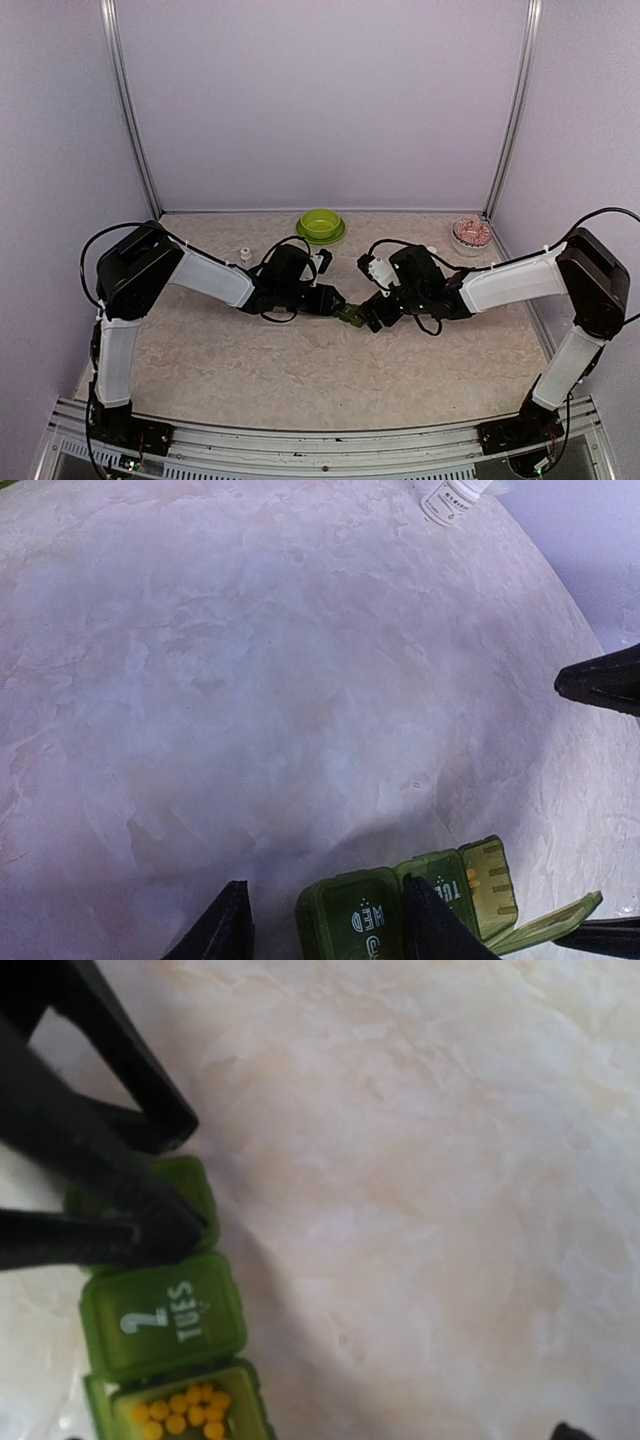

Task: Sort the pills into containers
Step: Close the lid of the pill container on the pill container.

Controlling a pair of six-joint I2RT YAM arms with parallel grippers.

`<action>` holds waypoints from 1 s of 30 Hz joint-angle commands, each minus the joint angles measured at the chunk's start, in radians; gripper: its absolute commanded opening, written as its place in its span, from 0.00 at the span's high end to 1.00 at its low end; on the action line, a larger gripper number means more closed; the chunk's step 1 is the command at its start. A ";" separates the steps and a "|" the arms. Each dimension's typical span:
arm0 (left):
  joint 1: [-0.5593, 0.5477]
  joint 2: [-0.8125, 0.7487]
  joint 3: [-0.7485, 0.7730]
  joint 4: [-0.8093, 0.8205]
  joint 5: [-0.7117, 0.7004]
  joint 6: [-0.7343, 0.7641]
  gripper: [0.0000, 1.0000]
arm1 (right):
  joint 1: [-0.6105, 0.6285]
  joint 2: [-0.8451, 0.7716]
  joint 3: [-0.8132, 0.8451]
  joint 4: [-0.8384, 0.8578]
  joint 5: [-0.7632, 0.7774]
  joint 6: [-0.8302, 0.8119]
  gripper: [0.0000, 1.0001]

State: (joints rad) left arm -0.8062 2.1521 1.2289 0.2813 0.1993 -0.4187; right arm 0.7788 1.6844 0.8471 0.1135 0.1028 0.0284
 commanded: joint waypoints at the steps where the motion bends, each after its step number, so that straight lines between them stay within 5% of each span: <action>1: -0.005 0.046 -0.021 -0.125 -0.043 0.026 0.52 | -0.043 0.019 0.036 -0.026 -0.127 0.059 0.00; 10: -0.005 0.039 -0.026 -0.124 -0.050 0.029 0.52 | -0.095 0.078 0.081 -0.058 -0.250 0.113 0.03; 30: -0.007 0.031 -0.027 -0.122 -0.048 0.029 0.51 | -0.203 0.197 0.130 -0.041 -0.595 0.243 0.38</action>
State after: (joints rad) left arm -0.8082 2.1521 1.2289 0.2817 0.1932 -0.4179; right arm 0.5972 1.8503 0.9466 0.0708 -0.4126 0.2352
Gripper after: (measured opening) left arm 0.485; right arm 0.648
